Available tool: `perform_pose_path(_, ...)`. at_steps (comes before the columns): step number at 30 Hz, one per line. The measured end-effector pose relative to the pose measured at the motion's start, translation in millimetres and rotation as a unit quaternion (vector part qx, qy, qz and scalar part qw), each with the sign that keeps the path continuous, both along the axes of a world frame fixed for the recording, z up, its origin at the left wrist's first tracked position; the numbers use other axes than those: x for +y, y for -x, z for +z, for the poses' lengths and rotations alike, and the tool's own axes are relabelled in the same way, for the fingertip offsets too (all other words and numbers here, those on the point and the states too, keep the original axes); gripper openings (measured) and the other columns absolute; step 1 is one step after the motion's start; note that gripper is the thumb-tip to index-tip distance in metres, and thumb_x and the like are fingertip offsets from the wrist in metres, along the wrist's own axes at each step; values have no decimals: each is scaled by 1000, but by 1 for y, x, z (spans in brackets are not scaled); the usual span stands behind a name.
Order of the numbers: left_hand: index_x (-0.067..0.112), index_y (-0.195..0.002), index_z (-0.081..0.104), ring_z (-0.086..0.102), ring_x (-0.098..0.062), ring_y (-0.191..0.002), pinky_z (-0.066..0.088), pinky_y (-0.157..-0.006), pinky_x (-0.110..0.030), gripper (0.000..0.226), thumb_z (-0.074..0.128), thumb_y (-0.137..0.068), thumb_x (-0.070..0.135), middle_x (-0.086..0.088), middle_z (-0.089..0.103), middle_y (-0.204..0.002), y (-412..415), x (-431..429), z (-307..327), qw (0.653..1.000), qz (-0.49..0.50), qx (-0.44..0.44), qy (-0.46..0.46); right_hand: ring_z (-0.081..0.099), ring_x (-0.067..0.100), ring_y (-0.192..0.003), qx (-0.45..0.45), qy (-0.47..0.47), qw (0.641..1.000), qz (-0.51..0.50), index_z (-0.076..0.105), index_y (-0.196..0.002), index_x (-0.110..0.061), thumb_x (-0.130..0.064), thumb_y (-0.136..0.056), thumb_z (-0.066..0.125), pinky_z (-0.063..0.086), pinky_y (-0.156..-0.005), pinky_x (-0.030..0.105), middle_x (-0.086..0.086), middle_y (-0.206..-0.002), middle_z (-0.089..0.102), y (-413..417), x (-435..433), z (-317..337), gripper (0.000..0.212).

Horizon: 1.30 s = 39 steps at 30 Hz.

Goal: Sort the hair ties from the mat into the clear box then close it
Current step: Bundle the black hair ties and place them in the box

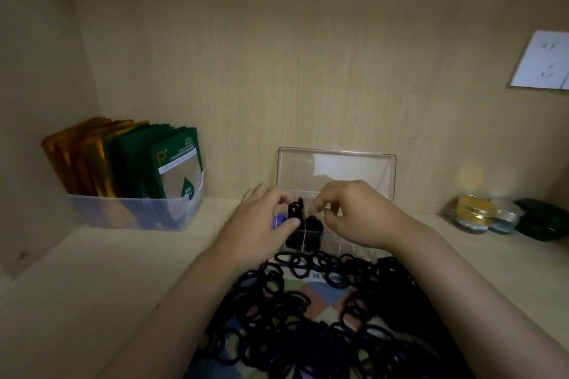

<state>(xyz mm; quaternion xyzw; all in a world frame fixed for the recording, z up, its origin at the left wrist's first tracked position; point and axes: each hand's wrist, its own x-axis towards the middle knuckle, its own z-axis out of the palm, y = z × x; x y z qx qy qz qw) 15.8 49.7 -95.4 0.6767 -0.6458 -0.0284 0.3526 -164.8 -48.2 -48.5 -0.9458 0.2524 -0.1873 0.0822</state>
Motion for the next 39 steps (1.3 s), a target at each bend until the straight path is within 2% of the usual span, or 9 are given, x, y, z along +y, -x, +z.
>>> perform_pose_path(3,32,-89,61,55,0,-78,42,-69,-23,5,63,-90,29,15,61,-89,-3,11,12,999,10,12,-38,56,-12,-73,54,0,998,27,77,-101,-28,-13,-90,63,40,-68,3,-14,-99,73,3,9,-4,23)
perform_pose_path(5,32,-82,66,59,-1,-72,48,-66,-25,9,62,-89,32,14,65,-80,4,17,12,994,24,-10,-107,63,-4,-87,85,32,995,30,74,-106,-31,-15,-91,60,48,-76,13,-12,-105,73,4,15,-10,26)
perform_pose_path(7,32,-82,71,63,-4,-75,51,-68,-26,12,63,-88,39,14,68,-77,13,18,4,988,46,-45,-140,65,16,-99,118,104,987,32,70,-112,-31,-18,-89,57,50,-75,30,-6,-108,71,1,22,-17,29)
perform_pose_path(10,28,-85,75,63,-12,-76,45,-62,-26,32,60,-84,56,8,68,-78,24,18,-5,978,96,-122,-142,65,28,-86,193,186,963,21,69,-109,-26,-19,-89,56,35,-54,31,5,-94,68,-6,35,-26,25)
perform_pose_path(15,34,-102,75,64,-18,-92,49,-73,-29,33,58,-84,56,5,69,-95,37,19,-17,963,111,-197,-145,67,34,-91,271,205,940,-36,70,-108,-15,-12,-86,56,38,-62,33,12,-100,67,-4,36,-32,26)
perform_pose_path(21,33,-89,75,61,-10,-93,47,-73,-27,10,66,-85,34,14,62,-96,27,23,-15,980,91,-98,-148,65,32,-89,253,156,954,-35,70,-104,-15,-15,-91,53,44,-64,33,10,-98,66,-3,29,-31,22)
perform_pose_path(26,24,-76,70,67,-11,-75,52,-71,-27,12,68,-86,29,5,71,-79,7,33,0,986,68,75,-132,63,8,-83,108,4,994,-9,75,-90,-27,-34,-86,70,52,-75,28,-10,-89,69,2,28,-11,9)
perform_pose_path(32,13,-82,74,64,-2,-54,47,-56,-15,6,71,-87,12,5,72,-64,7,36,9,955,1,259,-144,60,15,-42,-98,-311,945,-16,73,-75,-19,-20,-86,77,42,-40,21,-1,-60,68,-4,44,2,11)
perform_pose_path(39,4,-104,72,68,-12,-71,51,-64,-19,31,61,-97,32,-6,78,-90,9,36,8,925,-53,328,-186,58,12,-45,-48,-219,972,-72,70,-80,-18,-33,-85,76,46,-43,23,2,-65,68,-12,40,-14,17)
